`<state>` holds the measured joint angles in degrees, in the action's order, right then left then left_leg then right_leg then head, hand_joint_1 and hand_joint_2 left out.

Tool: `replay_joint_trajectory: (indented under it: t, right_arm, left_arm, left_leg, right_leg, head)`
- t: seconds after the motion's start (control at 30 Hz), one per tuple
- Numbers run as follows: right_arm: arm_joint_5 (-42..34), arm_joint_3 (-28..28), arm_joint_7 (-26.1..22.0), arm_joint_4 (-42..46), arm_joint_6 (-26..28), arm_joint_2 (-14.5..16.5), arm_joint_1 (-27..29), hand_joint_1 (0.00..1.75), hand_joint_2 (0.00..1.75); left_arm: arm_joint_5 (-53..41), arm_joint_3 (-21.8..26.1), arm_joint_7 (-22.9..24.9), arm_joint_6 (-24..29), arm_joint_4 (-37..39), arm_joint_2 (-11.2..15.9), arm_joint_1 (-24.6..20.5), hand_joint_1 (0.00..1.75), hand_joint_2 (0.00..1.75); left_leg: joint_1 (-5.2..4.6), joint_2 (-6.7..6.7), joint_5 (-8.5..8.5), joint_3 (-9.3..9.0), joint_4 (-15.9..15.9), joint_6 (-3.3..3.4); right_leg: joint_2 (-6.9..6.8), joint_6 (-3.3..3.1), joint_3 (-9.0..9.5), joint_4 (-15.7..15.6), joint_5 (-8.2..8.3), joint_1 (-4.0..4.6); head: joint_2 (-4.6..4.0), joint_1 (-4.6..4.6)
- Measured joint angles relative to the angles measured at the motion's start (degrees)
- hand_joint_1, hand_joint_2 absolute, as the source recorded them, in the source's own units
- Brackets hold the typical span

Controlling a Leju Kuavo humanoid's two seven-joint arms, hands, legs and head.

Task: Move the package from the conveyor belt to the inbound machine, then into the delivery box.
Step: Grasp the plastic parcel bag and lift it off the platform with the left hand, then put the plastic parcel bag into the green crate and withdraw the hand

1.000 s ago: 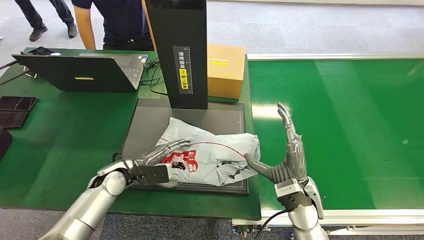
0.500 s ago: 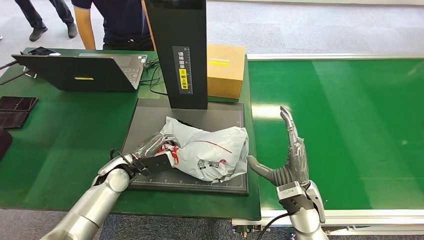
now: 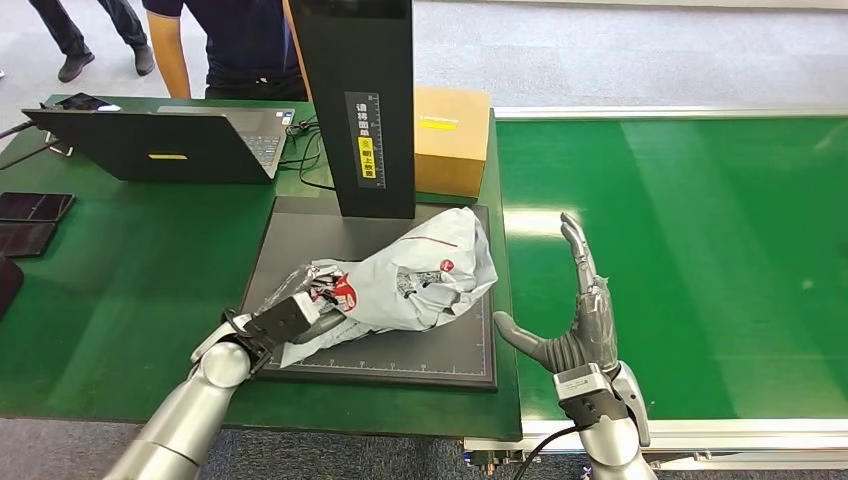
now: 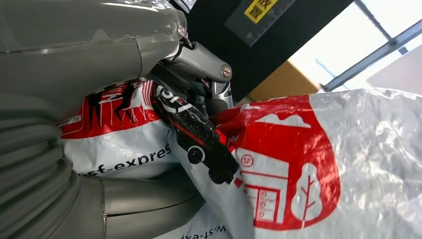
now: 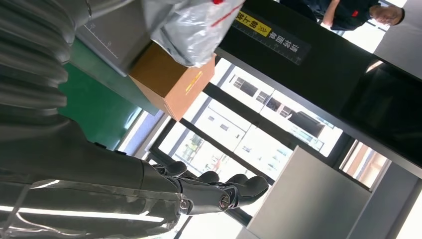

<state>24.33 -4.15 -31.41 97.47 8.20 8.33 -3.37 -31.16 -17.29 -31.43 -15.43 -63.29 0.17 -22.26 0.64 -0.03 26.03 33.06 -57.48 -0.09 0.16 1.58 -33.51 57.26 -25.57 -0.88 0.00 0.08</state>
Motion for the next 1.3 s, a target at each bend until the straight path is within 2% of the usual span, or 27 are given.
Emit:
replay_joint_trajectory:
  t: [0.47,0.8,1.0,1.17,1.3]
  right_arm:
    - [0.90,0.03,0.49,0.05,-0.59,0.77,-0.02,0.00,1.75]
    - [1.56,0.36,0.89,0.50,-0.62,1.11,-0.01,0.00,1.75]
    - [1.87,0.89,0.87,0.50,-0.74,1.52,-0.01,0.00,1.75]
    - [2.22,1.21,0.83,0.50,-0.75,1.86,-0.02,0.00,1.75]
    - [2.32,1.31,0.52,0.50,-0.42,1.90,-0.02,0.00,1.75]
  left_arm:
    - [7.56,7.34,-2.31,-3.84,-9.92,-1.73,4.28,1.75,1.75]
    - [12.08,15.23,-2.08,0.76,-14.59,-3.76,5.01,1.75,1.75]
    - [10.61,19.93,0.06,8.64,-14.69,-4.37,4.54,1.75,1.75]
    - [5.18,24.36,2.54,20.88,-13.72,-4.46,3.15,1.75,1.75]
    - [2.11,28.25,3.38,29.67,-9.62,-3.93,0.84,1.75,1.75]
  left_leg:
    - [0.00,0.00,0.00,0.04,0.00,0.00]
    - [0.00,0.00,0.00,0.05,0.00,0.00]
    - [0.00,0.00,0.00,0.06,0.00,0.00]
    - [0.00,0.00,0.00,0.09,0.00,0.00]
    - [0.01,0.00,0.00,0.09,0.00,0.00]
  right_leg:
    - [0.00,0.00,-0.04,0.00,0.00,0.00]
    - [0.00,0.00,-0.06,0.00,0.00,0.00]
    - [0.00,0.00,-0.07,0.00,0.00,0.01]
    - [0.00,0.00,-0.11,0.00,0.00,0.01]
    - [0.00,0.00,-0.11,0.01,0.00,0.01]
  head:
    - [0.00,0.00]
    - [0.00,0.00]
    - [0.00,0.00]
    - [0.00,0.00]
    - [0.00,0.00]
